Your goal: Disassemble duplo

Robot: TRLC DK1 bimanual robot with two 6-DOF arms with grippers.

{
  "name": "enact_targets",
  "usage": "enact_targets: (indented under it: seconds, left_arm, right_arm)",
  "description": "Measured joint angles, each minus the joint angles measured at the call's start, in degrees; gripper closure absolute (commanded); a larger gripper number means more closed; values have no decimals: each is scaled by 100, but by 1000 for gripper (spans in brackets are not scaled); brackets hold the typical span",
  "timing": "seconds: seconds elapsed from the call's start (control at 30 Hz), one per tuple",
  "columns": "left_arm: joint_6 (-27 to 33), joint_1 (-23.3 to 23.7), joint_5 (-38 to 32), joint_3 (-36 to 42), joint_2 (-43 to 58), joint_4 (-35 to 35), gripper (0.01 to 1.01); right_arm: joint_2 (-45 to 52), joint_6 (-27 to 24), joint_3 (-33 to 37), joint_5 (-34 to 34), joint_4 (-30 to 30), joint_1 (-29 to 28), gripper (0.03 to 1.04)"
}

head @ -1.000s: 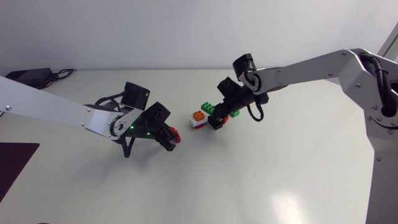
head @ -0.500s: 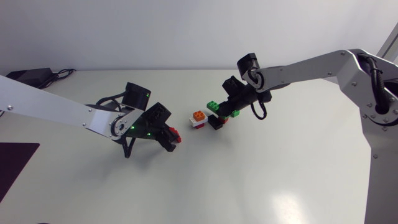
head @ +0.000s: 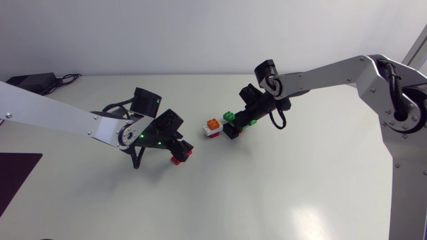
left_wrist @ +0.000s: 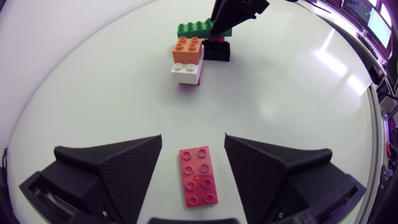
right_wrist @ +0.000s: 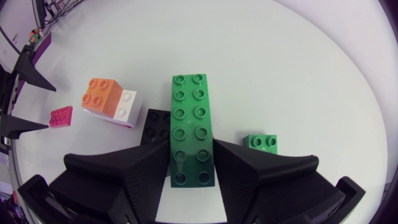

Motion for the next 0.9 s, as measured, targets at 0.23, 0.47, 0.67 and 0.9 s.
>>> enact_targets:
  seconds: [0.23,0.47,0.67,0.9]
  left_arm:
    - [-2,0,0,-20,-76,59,287]
    - [-2,0,2,-109,-354,192,287]
    - [-4,0,2,-186,-516,304,287]
    - [-11,9,4,-240,-538,422,287]
  right_arm:
    - [11,-2,103,22,-190,0,70]
    - [-87,-2,55,22,-98,-87,70]
    - [-898,-2,-557,17,490,-26,70]
    - [-1263,0,-804,15,686,546,70]
